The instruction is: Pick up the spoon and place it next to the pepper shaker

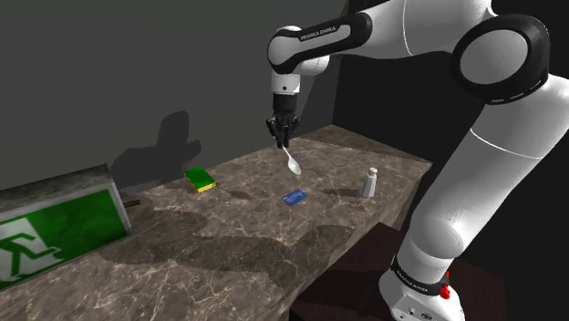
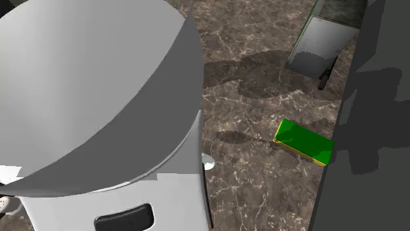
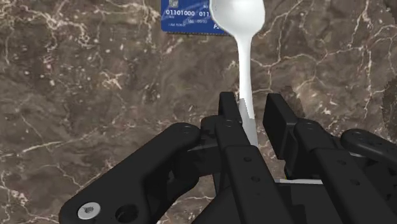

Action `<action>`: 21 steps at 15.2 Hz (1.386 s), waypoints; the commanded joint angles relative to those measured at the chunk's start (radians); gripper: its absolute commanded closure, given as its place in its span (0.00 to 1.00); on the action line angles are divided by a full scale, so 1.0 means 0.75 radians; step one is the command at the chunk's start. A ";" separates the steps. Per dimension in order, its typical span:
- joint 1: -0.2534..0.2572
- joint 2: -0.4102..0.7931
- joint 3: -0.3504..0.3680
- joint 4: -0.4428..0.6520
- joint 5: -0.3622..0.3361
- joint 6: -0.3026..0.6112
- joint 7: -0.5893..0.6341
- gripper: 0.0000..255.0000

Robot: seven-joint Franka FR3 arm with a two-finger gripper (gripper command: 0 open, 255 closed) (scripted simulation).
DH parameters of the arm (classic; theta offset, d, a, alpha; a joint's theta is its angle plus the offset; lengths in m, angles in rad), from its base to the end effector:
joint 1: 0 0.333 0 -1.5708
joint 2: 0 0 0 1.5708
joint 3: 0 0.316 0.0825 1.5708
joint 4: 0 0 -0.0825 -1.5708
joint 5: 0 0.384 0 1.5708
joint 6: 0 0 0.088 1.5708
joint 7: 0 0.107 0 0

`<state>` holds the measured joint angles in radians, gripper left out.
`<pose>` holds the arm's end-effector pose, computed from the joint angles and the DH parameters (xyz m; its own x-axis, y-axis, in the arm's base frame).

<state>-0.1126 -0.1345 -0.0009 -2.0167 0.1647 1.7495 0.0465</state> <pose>0.5021 -0.0424 0.5015 0.9722 -0.1862 -0.1417 -0.2070 -0.9668 -0.1498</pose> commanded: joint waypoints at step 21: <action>-0.321 0.028 -0.418 0.063 -0.171 -0.111 -0.690 1.00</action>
<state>-0.3419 -0.1214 -0.2991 -1.9799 0.0411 1.6699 -0.4440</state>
